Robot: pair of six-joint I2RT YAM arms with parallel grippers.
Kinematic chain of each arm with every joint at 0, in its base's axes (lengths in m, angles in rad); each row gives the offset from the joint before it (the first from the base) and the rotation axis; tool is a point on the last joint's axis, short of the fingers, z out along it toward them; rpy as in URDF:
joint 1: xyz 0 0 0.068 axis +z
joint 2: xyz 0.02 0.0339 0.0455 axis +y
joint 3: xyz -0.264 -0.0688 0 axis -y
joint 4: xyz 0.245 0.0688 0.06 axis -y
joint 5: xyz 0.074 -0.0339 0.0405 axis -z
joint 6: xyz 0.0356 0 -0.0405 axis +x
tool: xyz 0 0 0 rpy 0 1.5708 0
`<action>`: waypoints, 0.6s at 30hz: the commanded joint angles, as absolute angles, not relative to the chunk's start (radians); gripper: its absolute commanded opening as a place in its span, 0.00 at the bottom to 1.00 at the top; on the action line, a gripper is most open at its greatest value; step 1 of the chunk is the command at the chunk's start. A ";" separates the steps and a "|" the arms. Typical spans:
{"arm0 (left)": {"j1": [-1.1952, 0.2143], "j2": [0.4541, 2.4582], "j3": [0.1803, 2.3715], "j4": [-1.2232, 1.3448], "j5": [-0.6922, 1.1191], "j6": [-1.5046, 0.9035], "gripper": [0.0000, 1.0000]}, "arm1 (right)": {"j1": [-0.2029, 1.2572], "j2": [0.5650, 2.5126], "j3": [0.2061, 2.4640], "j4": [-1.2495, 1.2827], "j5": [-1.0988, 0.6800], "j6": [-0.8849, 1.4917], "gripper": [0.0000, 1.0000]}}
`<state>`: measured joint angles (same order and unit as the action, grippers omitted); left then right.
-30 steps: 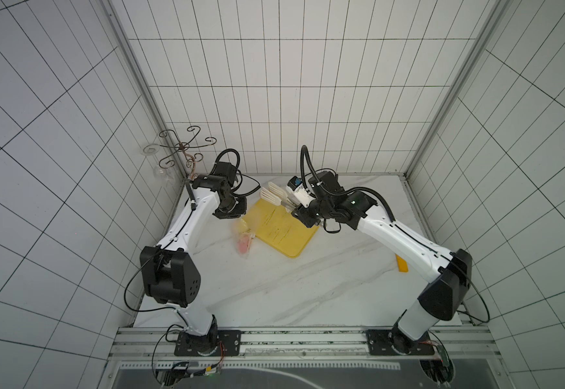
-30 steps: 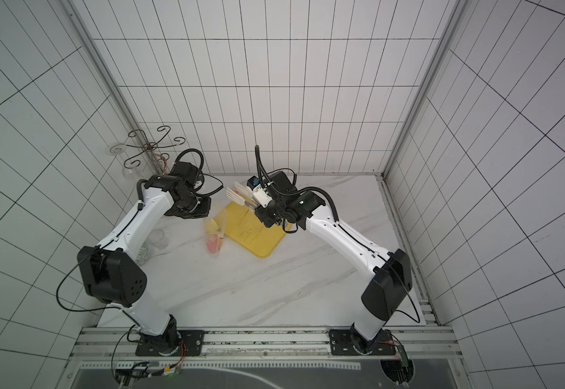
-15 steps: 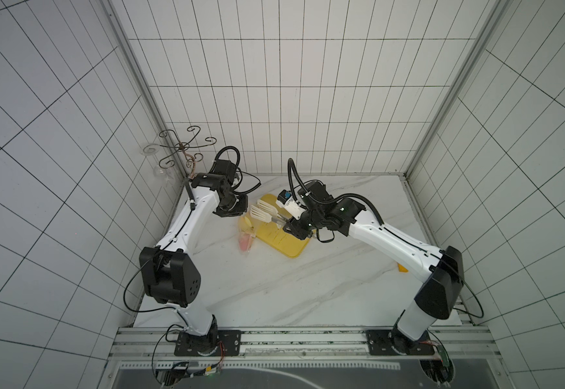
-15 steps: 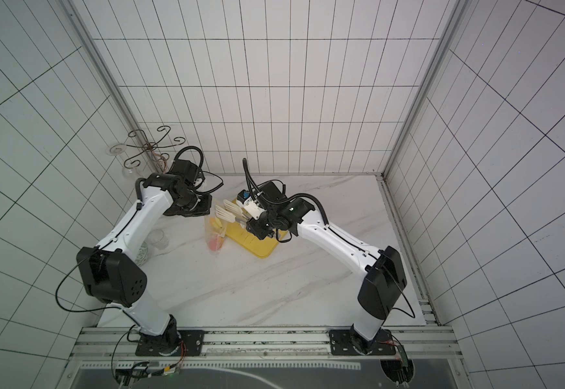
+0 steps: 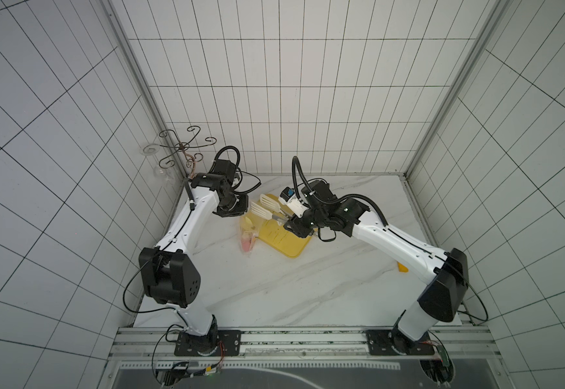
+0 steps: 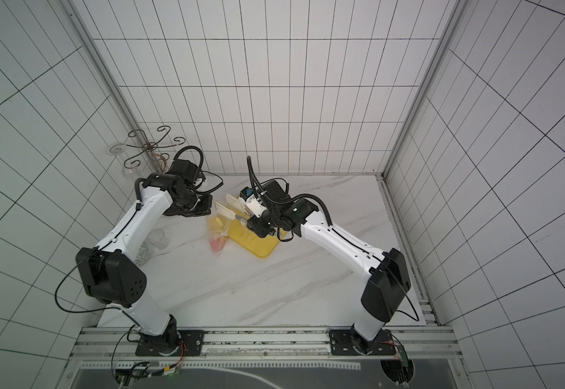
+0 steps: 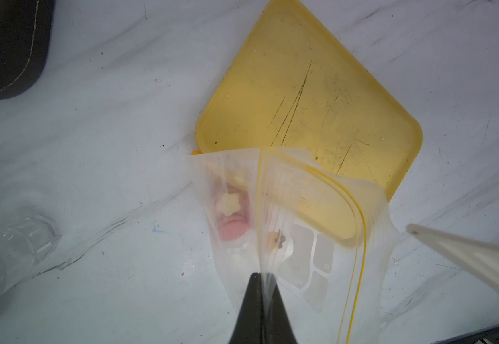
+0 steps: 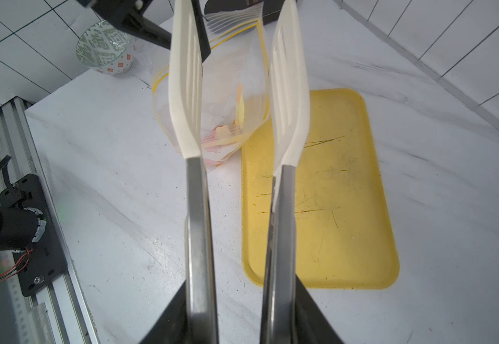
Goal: Put the cookies into a resealable bag to prevent moisture
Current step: Place the cookie in the ziploc bag, then place the clamp on the tray.
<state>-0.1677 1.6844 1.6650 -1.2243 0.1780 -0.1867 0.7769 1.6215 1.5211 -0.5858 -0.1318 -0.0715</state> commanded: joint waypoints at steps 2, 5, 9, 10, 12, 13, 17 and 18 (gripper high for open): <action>-0.169 1.634 1.636 -1.219 0.180 -0.186 0.00 | 0.710 1.558 1.330 -0.454 0.006 -0.077 0.45; -0.173 1.611 1.619 -1.222 0.185 -0.190 0.00 | 0.704 1.588 1.240 -0.351 0.024 -0.093 0.45; -0.173 1.579 1.591 -1.221 0.188 -0.201 0.00 | 0.714 1.631 1.149 -0.166 0.033 -0.091 0.45; -0.173 1.571 1.581 -1.218 0.200 -0.205 0.00 | 0.718 1.655 1.139 -0.142 0.043 -0.096 0.45; -0.178 1.557 1.561 -1.211 0.216 -0.209 0.00 | 0.725 1.707 1.137 -0.109 0.059 -0.109 0.45; -0.181 1.552 1.555 -1.209 0.217 -0.210 0.00 | 0.728 1.733 1.137 -0.091 0.061 -0.113 0.45; -0.184 1.542 1.544 -1.209 0.221 -0.213 0.00 | 0.736 1.798 1.148 -0.045 0.063 -0.126 0.45; -0.186 1.538 1.541 -1.209 0.222 -0.212 0.00 | 0.736 1.814 1.153 -0.041 0.059 -0.128 0.45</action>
